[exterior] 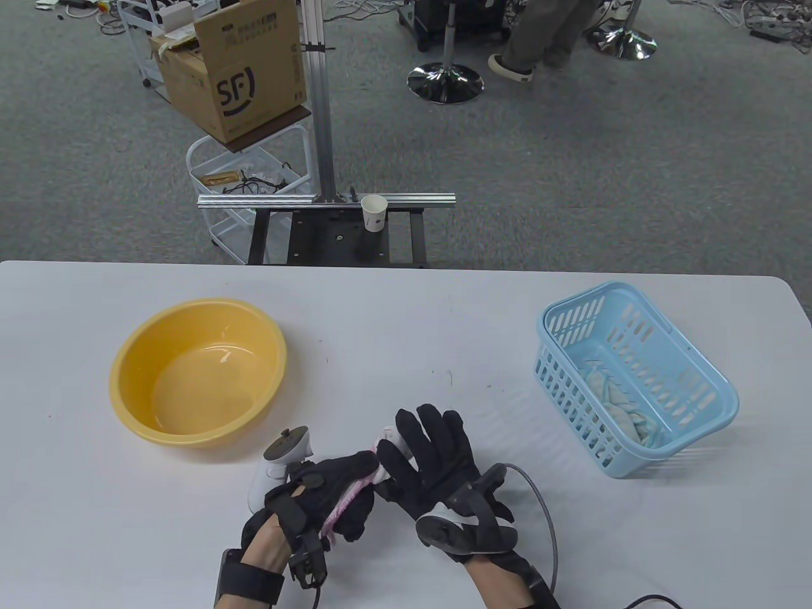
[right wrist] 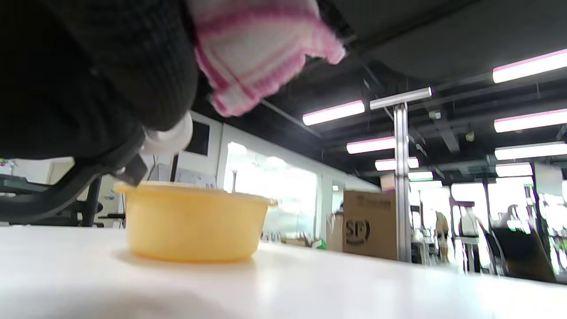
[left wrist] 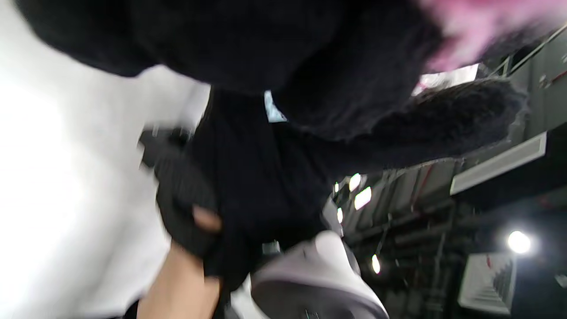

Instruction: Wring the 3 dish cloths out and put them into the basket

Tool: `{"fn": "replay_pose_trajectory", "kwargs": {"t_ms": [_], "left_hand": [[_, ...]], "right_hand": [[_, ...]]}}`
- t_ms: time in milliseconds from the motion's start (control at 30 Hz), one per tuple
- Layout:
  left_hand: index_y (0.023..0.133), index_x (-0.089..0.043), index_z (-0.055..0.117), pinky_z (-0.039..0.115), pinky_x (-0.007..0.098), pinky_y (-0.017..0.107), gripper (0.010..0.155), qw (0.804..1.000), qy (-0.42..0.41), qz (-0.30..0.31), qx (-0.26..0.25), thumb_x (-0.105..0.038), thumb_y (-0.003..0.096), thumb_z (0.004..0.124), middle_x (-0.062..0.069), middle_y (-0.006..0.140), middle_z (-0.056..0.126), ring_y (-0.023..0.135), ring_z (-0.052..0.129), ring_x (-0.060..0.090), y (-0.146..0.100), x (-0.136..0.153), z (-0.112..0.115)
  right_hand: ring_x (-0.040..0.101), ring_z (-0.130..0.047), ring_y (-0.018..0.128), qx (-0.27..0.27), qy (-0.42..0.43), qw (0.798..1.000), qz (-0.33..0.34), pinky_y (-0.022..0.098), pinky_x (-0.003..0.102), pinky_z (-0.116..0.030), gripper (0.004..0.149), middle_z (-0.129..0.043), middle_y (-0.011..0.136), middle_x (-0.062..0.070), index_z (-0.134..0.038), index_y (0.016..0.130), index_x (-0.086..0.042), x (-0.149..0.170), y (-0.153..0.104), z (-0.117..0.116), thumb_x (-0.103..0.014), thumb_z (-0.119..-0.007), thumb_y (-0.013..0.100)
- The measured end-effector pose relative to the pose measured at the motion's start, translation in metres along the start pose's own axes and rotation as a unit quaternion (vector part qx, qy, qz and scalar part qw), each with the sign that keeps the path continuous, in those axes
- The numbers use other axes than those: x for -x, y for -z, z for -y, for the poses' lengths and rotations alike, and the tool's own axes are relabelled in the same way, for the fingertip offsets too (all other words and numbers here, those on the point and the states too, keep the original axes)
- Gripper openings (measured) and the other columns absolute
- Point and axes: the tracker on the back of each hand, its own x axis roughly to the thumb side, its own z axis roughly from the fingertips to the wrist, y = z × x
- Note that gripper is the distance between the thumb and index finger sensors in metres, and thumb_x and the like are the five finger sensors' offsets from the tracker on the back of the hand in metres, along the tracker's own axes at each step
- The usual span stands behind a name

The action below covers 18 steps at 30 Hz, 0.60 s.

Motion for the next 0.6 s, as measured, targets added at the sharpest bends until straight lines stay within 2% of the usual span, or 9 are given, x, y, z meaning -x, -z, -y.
{"fn": "replay_pose_trajectory", "kwargs": {"t_ms": [33, 133, 200, 267, 400, 467, 500, 533, 600], "left_hand": [[0.076, -0.004, 0.093, 0.090, 0.041, 0.020, 0.069, 0.999, -0.007, -0.002, 0.031, -0.065, 0.0495, 0.073, -0.010, 0.026, 0.105, 0.003, 0.098, 0.010, 0.003, 0.002, 0.004], [0.074, -0.004, 0.095, 0.090, 0.040, 0.018, 0.070, 0.997, -0.014, -0.008, 0.080, -0.065, 0.0496, 0.070, -0.010, 0.024, 0.105, 0.001, 0.097, 0.010, 0.010, 0.005, 0.013], [0.074, -0.004, 0.095, 0.090, 0.041, 0.018, 0.071, 0.996, -0.014, -0.012, 0.092, -0.066, 0.0495, 0.069, -0.010, 0.025, 0.105, 0.001, 0.097, 0.010, 0.011, 0.006, 0.014], [0.076, -0.005, 0.094, 0.090, 0.040, 0.019, 0.072, 0.997, 0.002, -0.016, 0.073, -0.067, 0.0487, 0.071, -0.010, 0.026, 0.105, 0.003, 0.097, 0.011, 0.009, 0.007, 0.011], [0.084, -0.007, 0.087, 0.087, 0.042, 0.027, 0.072, 0.995, 0.083, -0.033, 0.044, -0.067, 0.0444, 0.084, -0.009, 0.036, 0.102, 0.011, 0.096, 0.013, 0.003, -0.002, 0.004], [0.084, -0.007, 0.087, 0.086, 0.044, 0.029, 0.069, 0.985, 0.165, -0.040, -0.009, -0.062, 0.0417, 0.090, -0.008, 0.037, 0.103, 0.013, 0.096, 0.015, -0.003, -0.011, 0.001], [0.083, -0.008, 0.089, 0.086, 0.045, 0.029, 0.067, 0.973, 0.220, -0.046, -0.045, -0.060, 0.0400, 0.092, -0.007, 0.036, 0.103, 0.012, 0.096, 0.016, -0.006, -0.016, 0.000], [0.082, -0.008, 0.090, 0.086, 0.046, 0.029, 0.065, 0.964, 0.253, -0.047, -0.063, -0.057, 0.0389, 0.094, -0.007, 0.036, 0.103, 0.012, 0.096, 0.017, -0.008, -0.019, -0.001], [0.083, -0.010, 0.090, 0.085, 0.047, 0.031, 0.062, 0.932, 0.344, -0.059, -0.095, -0.053, 0.0385, 0.097, -0.005, 0.037, 0.103, 0.014, 0.096, 0.019, -0.011, -0.026, 0.001]], "right_hand": [[0.047, -0.021, 0.104, 0.021, -0.002, 1.000, 0.005, 0.071, 0.070, -0.032, 0.108, 0.000, 0.111, 0.007, 0.005, 0.098, -0.039, 0.000, -0.001, 0.003, -0.053, -0.089, 0.045], [0.046, -0.033, 0.102, 0.065, -0.007, 0.998, 0.020, 0.071, 0.068, -0.037, 0.101, -0.015, 0.113, 0.008, -0.008, 0.103, -0.036, -0.001, -0.001, 0.009, -0.049, -0.090, 0.046], [0.044, -0.049, 0.099, 0.097, -0.001, 0.995, 0.027, 0.070, 0.066, -0.046, 0.085, -0.034, 0.112, 0.010, -0.028, 0.104, -0.032, 0.001, -0.002, 0.012, -0.042, -0.089, 0.047], [0.043, -0.060, 0.096, 0.105, -0.006, 0.994, 0.016, 0.069, 0.065, -0.052, 0.069, -0.049, 0.109, 0.011, -0.046, 0.102, -0.028, 0.006, -0.003, 0.015, -0.038, -0.088, 0.048], [0.043, -0.064, 0.096, 0.074, 0.025, 0.997, 0.001, 0.069, 0.065, -0.054, 0.061, -0.055, 0.108, 0.009, -0.056, 0.100, -0.026, 0.012, -0.003, 0.013, -0.039, -0.087, 0.049], [0.043, -0.064, 0.096, 0.047, 0.027, 0.999, -0.002, 0.069, 0.065, -0.055, 0.059, -0.057, 0.109, 0.008, -0.061, 0.099, -0.023, 0.012, 0.000, 0.012, -0.040, -0.088, 0.049], [0.043, -0.067, 0.096, 0.039, 0.033, 0.999, -0.001, 0.068, 0.066, -0.055, 0.058, -0.061, 0.107, 0.008, -0.064, 0.098, -0.021, 0.010, 0.001, 0.011, -0.039, -0.089, 0.049], [0.043, -0.070, 0.094, 0.031, 0.037, 0.999, 0.000, 0.068, 0.066, -0.057, 0.058, -0.065, 0.106, 0.009, -0.067, 0.098, -0.019, 0.009, 0.002, 0.010, -0.038, -0.090, 0.048], [0.043, -0.074, 0.093, 0.010, 0.038, 0.999, -0.001, 0.067, 0.064, -0.060, 0.056, -0.072, 0.102, 0.009, -0.071, 0.096, -0.017, 0.004, 0.005, 0.008, -0.036, -0.092, 0.047]]}}
